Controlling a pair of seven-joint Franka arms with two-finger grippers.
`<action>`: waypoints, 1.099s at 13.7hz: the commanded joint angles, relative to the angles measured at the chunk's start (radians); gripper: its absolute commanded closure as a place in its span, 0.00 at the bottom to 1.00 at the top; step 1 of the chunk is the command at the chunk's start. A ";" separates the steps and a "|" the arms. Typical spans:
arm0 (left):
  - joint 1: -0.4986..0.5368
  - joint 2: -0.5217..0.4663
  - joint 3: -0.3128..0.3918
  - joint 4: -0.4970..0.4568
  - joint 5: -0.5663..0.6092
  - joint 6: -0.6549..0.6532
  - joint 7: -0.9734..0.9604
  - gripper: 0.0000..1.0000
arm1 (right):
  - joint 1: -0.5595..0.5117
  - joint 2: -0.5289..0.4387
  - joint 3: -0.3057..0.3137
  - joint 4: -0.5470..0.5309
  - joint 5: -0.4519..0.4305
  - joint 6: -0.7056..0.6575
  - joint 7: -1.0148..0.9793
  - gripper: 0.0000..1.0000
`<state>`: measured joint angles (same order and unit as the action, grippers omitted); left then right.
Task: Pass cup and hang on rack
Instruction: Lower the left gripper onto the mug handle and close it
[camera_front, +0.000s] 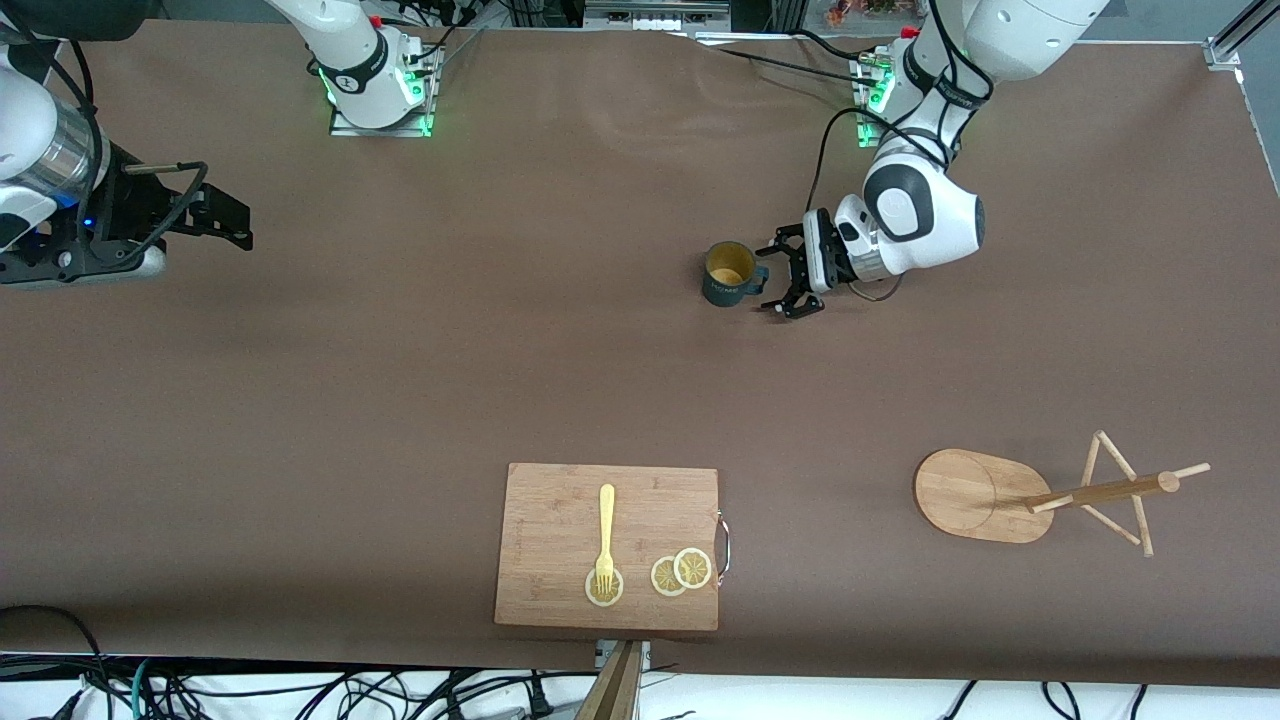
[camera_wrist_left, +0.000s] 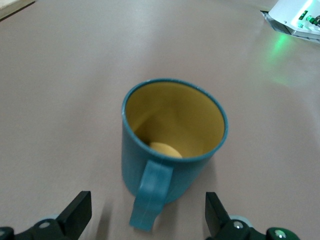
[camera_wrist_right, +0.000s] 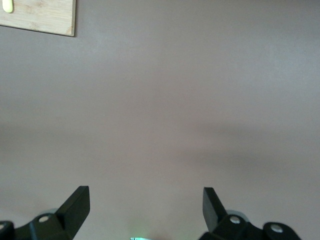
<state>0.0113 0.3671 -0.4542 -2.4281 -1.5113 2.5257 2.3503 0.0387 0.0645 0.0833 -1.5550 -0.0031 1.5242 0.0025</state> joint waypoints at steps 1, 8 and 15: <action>-0.007 0.013 -0.030 0.012 -0.061 0.048 0.021 0.00 | -0.022 -0.017 0.021 -0.007 -0.012 -0.010 0.010 0.00; -0.005 0.013 -0.027 0.007 -0.060 0.050 0.052 0.78 | -0.022 -0.017 0.021 -0.007 -0.012 -0.012 0.013 0.00; 0.016 0.013 -0.021 0.014 -0.056 0.055 -0.027 1.00 | -0.022 -0.017 0.023 -0.007 -0.011 -0.010 0.013 0.00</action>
<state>0.0143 0.3736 -0.4746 -2.4278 -1.5423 2.5738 2.3510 0.0376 0.0645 0.0833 -1.5550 -0.0031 1.5231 0.0026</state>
